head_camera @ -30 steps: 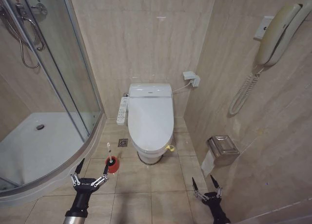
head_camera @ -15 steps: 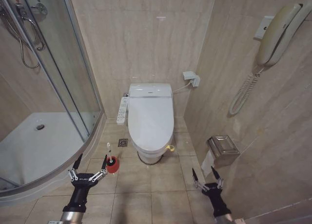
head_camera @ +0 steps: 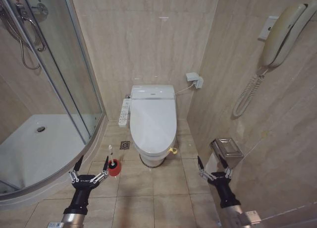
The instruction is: Open the toilet lid, clean the toilet bowl with a toilet brush, close the toilet lid, and flush.
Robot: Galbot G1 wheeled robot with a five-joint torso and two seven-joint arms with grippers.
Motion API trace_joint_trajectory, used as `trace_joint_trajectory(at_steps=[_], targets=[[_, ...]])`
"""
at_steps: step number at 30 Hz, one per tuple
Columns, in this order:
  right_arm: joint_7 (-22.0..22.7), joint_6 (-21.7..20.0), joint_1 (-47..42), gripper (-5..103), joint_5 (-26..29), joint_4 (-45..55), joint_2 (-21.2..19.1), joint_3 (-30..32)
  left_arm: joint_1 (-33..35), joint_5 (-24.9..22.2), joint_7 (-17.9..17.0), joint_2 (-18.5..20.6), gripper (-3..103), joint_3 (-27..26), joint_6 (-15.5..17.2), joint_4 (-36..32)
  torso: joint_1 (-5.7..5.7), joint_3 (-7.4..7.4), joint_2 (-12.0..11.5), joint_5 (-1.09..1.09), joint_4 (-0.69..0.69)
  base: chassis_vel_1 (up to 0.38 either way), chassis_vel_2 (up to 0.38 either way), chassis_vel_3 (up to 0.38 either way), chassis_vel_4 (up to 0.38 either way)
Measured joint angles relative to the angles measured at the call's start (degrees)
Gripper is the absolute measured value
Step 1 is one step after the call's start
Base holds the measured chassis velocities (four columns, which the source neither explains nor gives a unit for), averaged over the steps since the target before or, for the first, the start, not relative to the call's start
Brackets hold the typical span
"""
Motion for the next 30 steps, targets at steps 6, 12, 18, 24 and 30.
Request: trace_joint_trajectory(at_steps=[6, 12, 18, 24, 30], targets=[[3.45, -4.56, -1.6, 100, -0.17, 8.87, -0.98, -0.1, 0.87, -0.88, -0.39, -0.2, 100, -1.11, 0.56, -2.12, 0.0, 0.0, 0.0, 0.0, 0.01, 0.0, 0.0, 0.0, 0.0], [6.56, -4.92, -3.26, 100, -5.24, 12.92, 1.66, 1.45, 1.53, -1.3, -1.31, -0.41, 100, -1.18, 2.07, -3.8, -0.01, -0.01, 0.01, -0.03, -0.02, 0.0, 0.0, 0.0, 0.0], [6.89, -3.07, -3.7, 100, -8.83, 10.48, 4.94, 0.92, 2.04, -1.3, -1.75, -0.65, 100, -0.63, 3.0, -4.48, -0.01, 0.0, 0.0, -0.01, -0.01, 0.0, 0.0, 0.0, 0.0], [6.82, -2.62, -3.71, 100, -9.56, 10.36, 5.48, 0.52, 2.11, -1.36, -2.01, -0.57, 100, -0.67, 3.27, -5.11, 0.0, 0.0, 0.0, 0.01, 0.01, 0.0, 0.0, 0.0, 0.0], [6.68, -2.59, -3.7, 100, -9.37, 10.49, 5.31, 0.45, 2.14, -1.19, -2.0, -0.9, 100, -0.48, 3.31, -5.62, 0.0, 0.0, 0.0, 0.0, 0.01, 0.0, 0.0, 0.0, 0.0]])
